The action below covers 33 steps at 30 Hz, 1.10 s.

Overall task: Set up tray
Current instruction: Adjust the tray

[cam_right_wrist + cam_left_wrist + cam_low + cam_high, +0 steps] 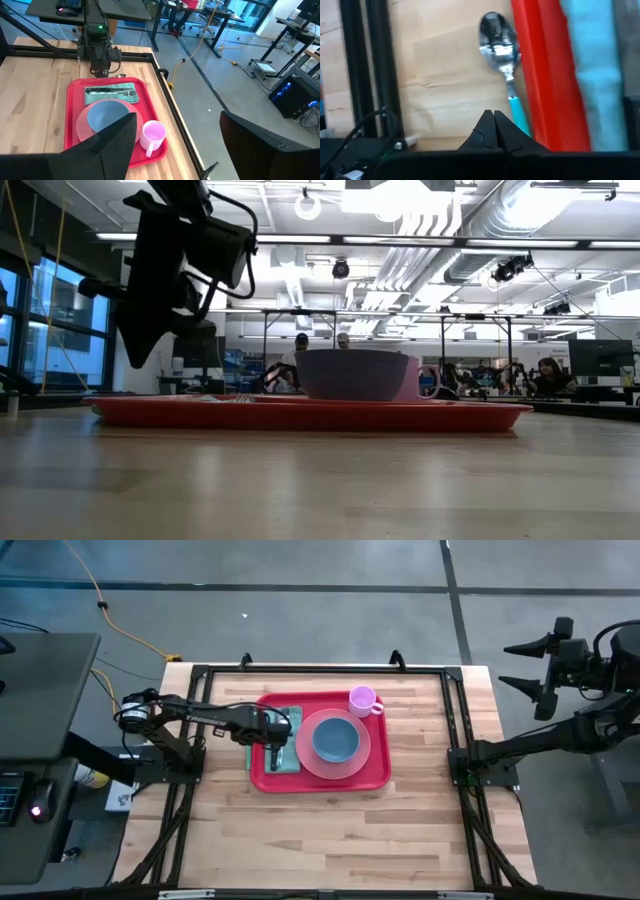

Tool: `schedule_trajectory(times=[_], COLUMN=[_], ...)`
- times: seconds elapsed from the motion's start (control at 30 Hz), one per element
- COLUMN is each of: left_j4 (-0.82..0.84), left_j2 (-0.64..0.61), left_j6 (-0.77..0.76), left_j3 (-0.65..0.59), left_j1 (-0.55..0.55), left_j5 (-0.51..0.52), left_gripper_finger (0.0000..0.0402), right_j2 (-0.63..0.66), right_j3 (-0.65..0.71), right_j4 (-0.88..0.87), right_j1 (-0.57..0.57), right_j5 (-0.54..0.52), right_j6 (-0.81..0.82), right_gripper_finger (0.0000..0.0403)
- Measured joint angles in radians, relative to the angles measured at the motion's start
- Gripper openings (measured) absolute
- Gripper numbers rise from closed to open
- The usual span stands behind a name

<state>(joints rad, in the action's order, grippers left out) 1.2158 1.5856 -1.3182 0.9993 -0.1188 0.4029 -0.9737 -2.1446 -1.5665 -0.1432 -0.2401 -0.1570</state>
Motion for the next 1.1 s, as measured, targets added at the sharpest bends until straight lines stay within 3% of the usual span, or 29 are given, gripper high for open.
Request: schedule_trajectory(times=[0.33,1.1], left_j4=[-0.223,-0.297], left_j2=[0.010,0.010], left_j6=[0.027,0.039], left_j3=[-0.116,-0.145], left_j1=[-0.021,-0.019], left_j5=[-0.052,-0.072], left_gripper_finger=[0.0008,0.0008], right_j2=[-0.002,-0.002], right_j3=[0.000,0.000], right_j4=[0.007,0.007], right_j1=[0.000,0.000], right_j5=[0.000,-0.041], right_j6=[0.000,0.000], right_gripper_finger=[0.0266,0.0266])
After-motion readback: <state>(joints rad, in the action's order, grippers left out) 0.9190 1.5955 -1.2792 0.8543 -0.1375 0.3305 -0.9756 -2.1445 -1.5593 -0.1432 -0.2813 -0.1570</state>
